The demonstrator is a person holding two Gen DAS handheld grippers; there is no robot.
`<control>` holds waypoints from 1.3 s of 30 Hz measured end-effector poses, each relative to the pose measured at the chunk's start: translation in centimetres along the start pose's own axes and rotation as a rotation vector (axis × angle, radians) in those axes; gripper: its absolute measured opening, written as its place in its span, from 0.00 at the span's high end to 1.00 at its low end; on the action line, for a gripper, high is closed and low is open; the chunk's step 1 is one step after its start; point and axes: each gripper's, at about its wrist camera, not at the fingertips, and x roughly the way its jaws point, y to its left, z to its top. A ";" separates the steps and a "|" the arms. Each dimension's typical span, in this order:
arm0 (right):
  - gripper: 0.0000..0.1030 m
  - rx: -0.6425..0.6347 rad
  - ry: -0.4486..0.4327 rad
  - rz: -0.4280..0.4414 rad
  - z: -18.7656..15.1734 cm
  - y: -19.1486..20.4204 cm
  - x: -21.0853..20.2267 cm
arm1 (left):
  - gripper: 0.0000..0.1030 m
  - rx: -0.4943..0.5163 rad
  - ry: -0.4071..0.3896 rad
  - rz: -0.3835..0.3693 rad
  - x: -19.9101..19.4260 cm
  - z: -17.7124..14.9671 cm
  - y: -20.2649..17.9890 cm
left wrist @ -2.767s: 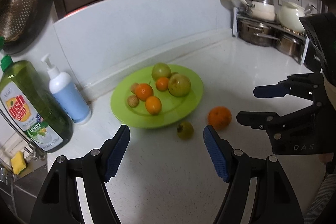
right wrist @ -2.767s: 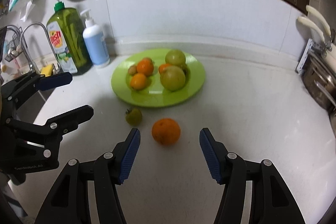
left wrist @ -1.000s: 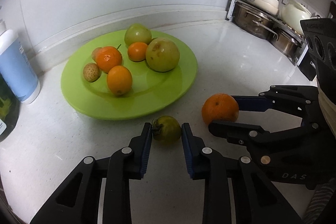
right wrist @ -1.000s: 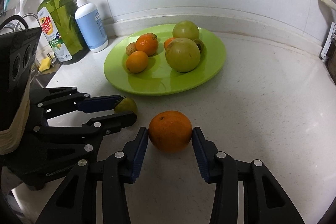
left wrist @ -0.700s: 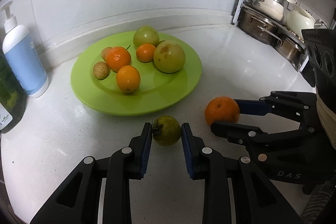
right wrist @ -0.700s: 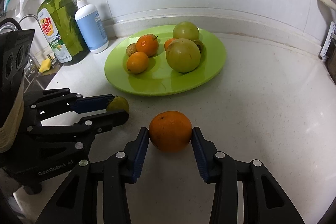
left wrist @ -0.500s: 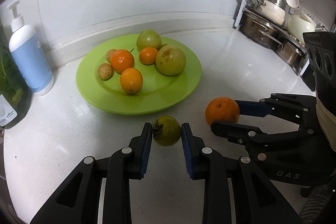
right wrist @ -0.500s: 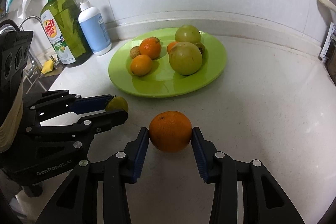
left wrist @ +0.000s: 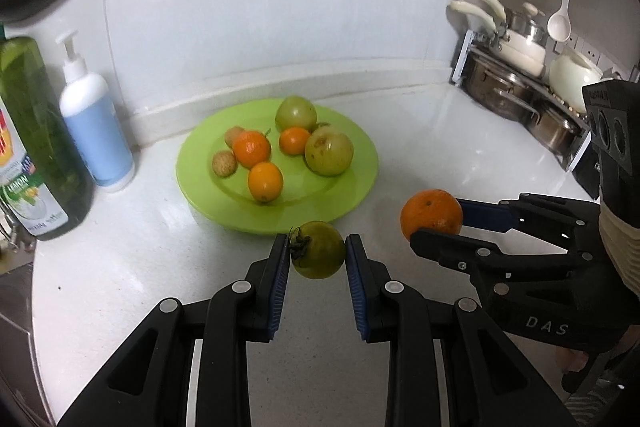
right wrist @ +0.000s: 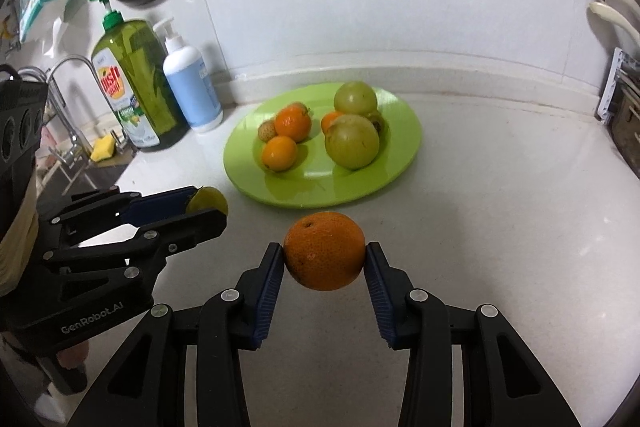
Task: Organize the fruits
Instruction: 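Carry the green fruit in the left tool while the right tool carries the orange over the plate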
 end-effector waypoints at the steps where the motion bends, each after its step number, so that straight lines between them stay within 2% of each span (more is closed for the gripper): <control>1: 0.59 0.003 -0.009 0.001 0.1 -0.1 -0.4 | 0.72 0.001 -0.011 0.002 -0.4 0.2 0.0; 14: 0.59 -0.001 -0.118 0.005 3.9 -0.2 -2.8 | 0.72 0.018 -0.125 0.038 -2.7 4.1 -0.1; 24: 0.59 -0.007 -0.146 -0.009 8.4 -1.5 -0.9 | 0.72 0.032 -0.158 0.064 -1.4 8.2 1.3; 29: 0.59 -0.007 -0.144 -0.018 10.5 -2.2 0.5 | 0.72 0.035 -0.150 0.060 0.1 9.9 2.0; 39: 0.59 0.002 -0.096 -0.024 13.9 -3.4 4.3 | 0.72 0.022 -0.083 0.049 4.9 12.5 4.4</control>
